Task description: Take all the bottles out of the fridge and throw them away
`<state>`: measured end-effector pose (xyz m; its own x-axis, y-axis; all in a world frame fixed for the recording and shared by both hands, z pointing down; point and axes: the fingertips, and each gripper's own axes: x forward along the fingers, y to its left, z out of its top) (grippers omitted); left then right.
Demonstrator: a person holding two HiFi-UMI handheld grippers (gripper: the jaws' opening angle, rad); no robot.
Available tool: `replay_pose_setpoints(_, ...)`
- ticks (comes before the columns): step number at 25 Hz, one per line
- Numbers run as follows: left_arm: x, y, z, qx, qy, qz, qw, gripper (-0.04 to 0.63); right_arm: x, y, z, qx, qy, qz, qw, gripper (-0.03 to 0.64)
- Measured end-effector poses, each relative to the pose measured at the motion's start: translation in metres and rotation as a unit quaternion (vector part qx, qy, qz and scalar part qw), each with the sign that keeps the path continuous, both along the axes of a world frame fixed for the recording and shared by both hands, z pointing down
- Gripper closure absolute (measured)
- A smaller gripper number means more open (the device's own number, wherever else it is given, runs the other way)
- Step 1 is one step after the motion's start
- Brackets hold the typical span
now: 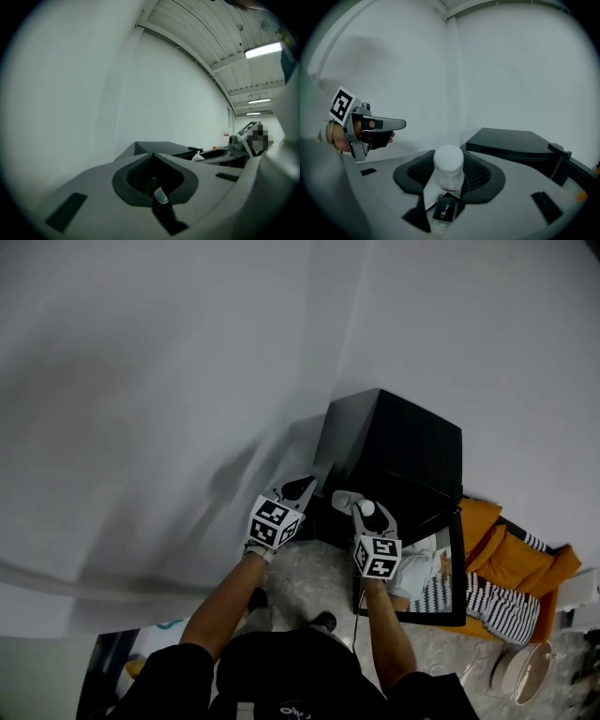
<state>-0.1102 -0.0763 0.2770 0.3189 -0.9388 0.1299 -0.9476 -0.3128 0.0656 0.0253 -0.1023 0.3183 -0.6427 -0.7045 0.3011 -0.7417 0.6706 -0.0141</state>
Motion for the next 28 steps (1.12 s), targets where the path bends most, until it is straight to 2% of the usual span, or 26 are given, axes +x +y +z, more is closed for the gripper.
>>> replay_pose_setpoints(8, -0.04, 0.012, 0.008, -0.012, 0.002, -0.039, 0.9992, 0.592, -0.055, 0.003, 0.008, -0.014, 0.003, -0.063, 0.998, 0.42)
replay_pose_setpoints(14, -0.07, 0.021, 0.025, -0.022, 0.003, -0.053, 0.9983, 0.592, -0.098, 0.005, 0.02, -0.027, -0.003, -0.097, 0.995, 0.42)
replay_pose_setpoints(23, -0.112, 0.011, 0.055, -0.043, 0.026, -0.047, 0.9977, 0.592, -0.136, -0.008, 0.051, -0.045, 0.023, -0.094, 0.994, 0.42)
replay_pose_setpoints(28, -0.123, 0.003, 0.087, -0.061, 0.04, -0.031, 0.9969, 0.592, -0.148, -0.017, 0.083, -0.055, 0.042, -0.083, 0.994, 0.42)
